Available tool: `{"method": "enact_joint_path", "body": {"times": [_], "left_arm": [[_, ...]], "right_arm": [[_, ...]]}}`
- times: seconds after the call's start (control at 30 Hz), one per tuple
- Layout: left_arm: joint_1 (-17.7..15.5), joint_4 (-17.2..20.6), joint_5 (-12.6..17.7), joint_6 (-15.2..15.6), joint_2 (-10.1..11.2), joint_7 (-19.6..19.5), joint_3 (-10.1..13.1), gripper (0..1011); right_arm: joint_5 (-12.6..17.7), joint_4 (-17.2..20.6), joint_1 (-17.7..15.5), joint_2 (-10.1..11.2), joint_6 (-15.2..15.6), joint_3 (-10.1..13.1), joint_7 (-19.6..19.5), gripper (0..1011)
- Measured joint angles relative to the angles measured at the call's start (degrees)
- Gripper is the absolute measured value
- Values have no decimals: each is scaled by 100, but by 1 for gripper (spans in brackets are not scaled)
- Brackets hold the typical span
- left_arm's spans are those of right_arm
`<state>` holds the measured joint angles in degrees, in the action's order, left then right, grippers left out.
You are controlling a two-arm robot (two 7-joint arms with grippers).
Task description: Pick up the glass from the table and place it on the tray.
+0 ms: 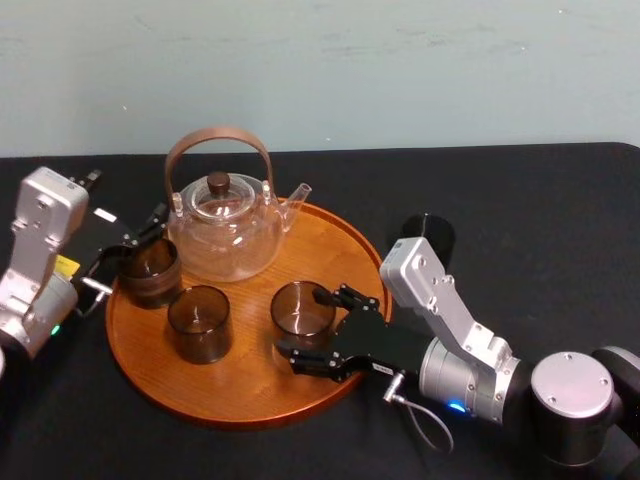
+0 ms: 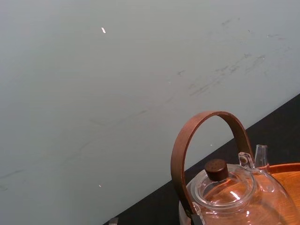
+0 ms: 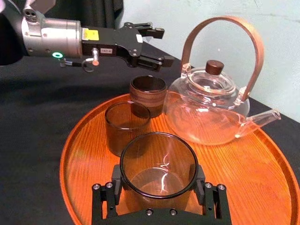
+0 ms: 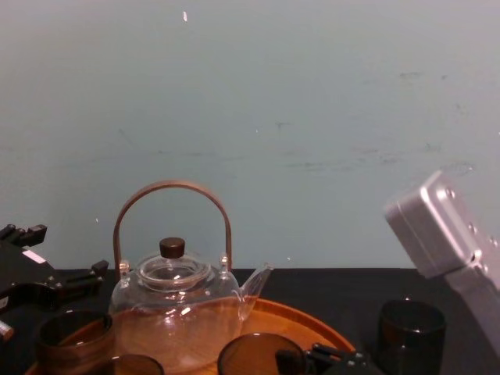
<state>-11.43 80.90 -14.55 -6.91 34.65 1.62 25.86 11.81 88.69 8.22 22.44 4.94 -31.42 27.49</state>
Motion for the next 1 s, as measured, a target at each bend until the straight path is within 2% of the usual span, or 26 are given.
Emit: {"method": "enact_joint_path", "body": {"times": [0.4, 1.0], "left_arm": [[0, 0, 0, 0, 0, 0, 0, 1001], [0, 0, 0, 0, 0, 0, 0, 1001]], "right_arm": [[-17, -231, 82, -84, -8, -28, 10, 903], [-26, -249, 87, -91, -5, -39, 15, 903]]}}
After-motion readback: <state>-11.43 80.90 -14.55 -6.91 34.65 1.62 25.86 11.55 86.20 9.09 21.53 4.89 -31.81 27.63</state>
